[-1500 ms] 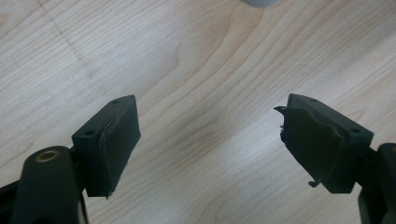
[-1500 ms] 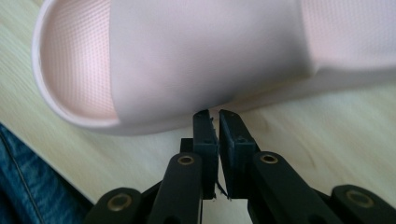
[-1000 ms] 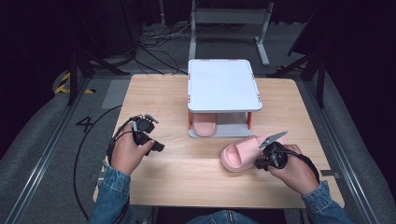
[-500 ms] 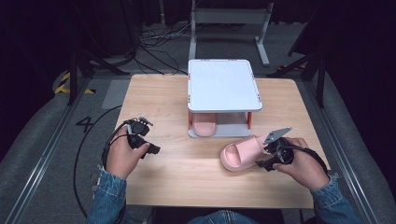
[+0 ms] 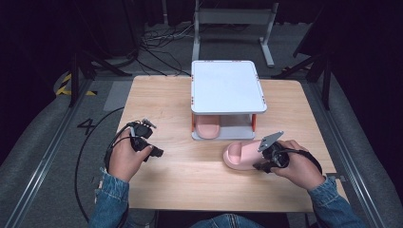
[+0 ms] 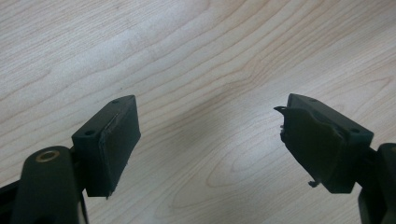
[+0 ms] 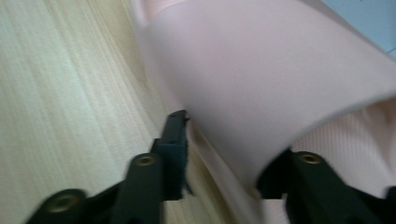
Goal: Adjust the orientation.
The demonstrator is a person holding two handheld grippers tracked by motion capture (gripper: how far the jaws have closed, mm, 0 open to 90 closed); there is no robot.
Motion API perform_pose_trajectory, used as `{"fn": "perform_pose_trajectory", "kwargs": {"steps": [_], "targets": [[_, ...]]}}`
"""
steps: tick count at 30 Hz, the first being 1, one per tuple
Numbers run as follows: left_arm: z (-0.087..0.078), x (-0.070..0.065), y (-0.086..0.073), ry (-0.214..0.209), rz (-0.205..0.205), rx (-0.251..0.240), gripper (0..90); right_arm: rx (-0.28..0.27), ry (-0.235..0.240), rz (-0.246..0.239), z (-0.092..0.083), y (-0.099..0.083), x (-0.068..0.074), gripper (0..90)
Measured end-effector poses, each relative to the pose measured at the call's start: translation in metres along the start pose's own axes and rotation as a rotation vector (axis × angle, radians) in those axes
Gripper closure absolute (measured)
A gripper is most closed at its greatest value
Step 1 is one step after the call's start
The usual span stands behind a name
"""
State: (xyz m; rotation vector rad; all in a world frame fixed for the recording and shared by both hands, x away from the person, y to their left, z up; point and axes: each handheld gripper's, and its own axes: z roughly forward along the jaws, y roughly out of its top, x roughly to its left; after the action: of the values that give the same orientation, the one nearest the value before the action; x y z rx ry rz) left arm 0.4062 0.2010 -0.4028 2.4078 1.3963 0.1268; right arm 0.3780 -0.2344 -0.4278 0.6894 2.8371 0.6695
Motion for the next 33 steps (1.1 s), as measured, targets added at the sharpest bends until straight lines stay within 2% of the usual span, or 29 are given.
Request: {"fn": "perform_pose_trajectory", "kwargs": {"steps": [1,4,7,12,16,17,20,28,33], "targets": [[0.001,0.000,0.001,-0.001,0.004,-0.004,19.7,0.003,0.002,0.009,-0.002,0.002,0.002,72.8],[0.002,-0.002,0.004,-0.002,0.009,-0.004,19.7,-0.003,-0.007,0.017,-0.003,0.003,0.004,74.5],[0.003,-0.003,0.008,-0.008,0.019,-0.003,19.7,-0.009,0.004,0.041,-0.002,0.004,0.007,80.4],[0.005,-0.005,0.013,-0.016,0.025,-0.002,19.7,-0.065,0.011,0.085,-0.011,0.007,0.012,82.4],[0.006,-0.005,0.015,-0.019,0.034,0.002,19.7,-0.122,-0.026,0.120,-0.021,0.014,0.009,82.9],[0.005,-0.004,0.016,-0.007,0.045,0.001,19.7,-0.140,-0.037,0.132,-0.022,0.016,0.007,83.0],[0.005,-0.005,0.018,-0.010,0.047,-0.007,19.7,-0.172,-0.062,0.170,-0.021,0.026,0.000,82.5],[0.008,-0.005,0.014,-0.021,0.035,0.006,19.8,-0.153,-0.127,0.211,-0.001,0.051,-0.011,82.1],[0.007,-0.006,0.015,-0.011,0.048,0.001,19.7,-0.110,-0.172,0.253,0.017,0.058,-0.014,81.5]]}}
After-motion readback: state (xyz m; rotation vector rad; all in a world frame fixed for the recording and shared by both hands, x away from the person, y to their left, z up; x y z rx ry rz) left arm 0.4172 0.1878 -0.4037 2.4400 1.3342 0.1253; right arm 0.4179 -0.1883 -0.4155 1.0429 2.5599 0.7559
